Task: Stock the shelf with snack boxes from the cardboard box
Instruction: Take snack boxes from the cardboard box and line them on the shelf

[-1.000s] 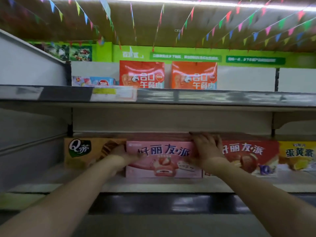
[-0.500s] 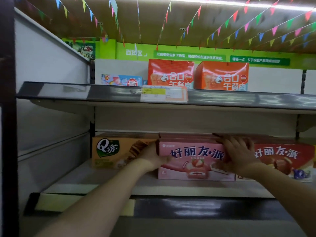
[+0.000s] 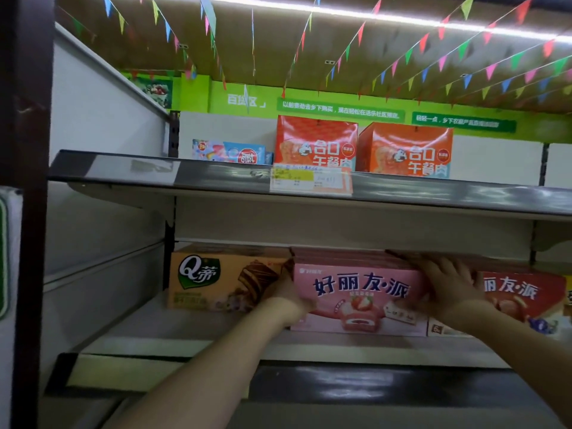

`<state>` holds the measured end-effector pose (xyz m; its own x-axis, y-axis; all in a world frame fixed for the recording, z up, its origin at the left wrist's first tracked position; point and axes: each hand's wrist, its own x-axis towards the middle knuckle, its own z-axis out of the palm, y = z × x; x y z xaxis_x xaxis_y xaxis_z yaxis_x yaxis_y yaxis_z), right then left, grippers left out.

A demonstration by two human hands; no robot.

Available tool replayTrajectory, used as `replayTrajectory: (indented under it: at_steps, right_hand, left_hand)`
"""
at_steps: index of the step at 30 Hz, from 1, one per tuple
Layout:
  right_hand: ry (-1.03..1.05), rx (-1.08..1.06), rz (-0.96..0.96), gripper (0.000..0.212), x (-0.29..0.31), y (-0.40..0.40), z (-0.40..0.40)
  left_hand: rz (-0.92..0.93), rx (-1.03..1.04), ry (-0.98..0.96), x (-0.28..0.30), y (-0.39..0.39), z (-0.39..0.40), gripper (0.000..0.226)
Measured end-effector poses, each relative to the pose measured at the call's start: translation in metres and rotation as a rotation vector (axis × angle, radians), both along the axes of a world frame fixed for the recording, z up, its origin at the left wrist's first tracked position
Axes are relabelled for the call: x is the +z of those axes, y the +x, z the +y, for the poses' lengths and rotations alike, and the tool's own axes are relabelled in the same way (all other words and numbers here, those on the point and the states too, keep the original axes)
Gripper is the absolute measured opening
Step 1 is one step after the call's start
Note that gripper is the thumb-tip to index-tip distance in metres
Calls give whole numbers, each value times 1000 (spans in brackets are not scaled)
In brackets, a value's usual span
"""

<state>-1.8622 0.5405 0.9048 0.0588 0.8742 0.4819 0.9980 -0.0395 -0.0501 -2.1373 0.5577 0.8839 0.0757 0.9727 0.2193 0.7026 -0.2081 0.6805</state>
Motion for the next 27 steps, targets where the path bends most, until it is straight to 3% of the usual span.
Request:
replayTrajectory:
  at_steps: [6,13,18,19,22,24,27]
  right_hand:
    - [-11,-23,0,105,-7,12,-4]
    - [48,7,28,104,-11,11,1]
    - [64,21,24,110,-19,13,4]
    - [62,35,27,109,-18,13,3]
    - [56,78,60,104,-13,14,-2]
    - [48,96,67,101,-12,24,-11]
    - [88,141,20,89,-11,54,-37]
  left_hand:
    - [12,51,15,-4,0,-2,42]
    - [135,54,52,-3,1,-3,36]
    - [326,91,-30,3,8,0,28]
    - [400,138,-53,8,10,-3,39]
    - [693,418,10,18,32,-22,104]
    - [843,530,196,21,56,-41,103]
    - [918,438,343,23,101,-70,93]
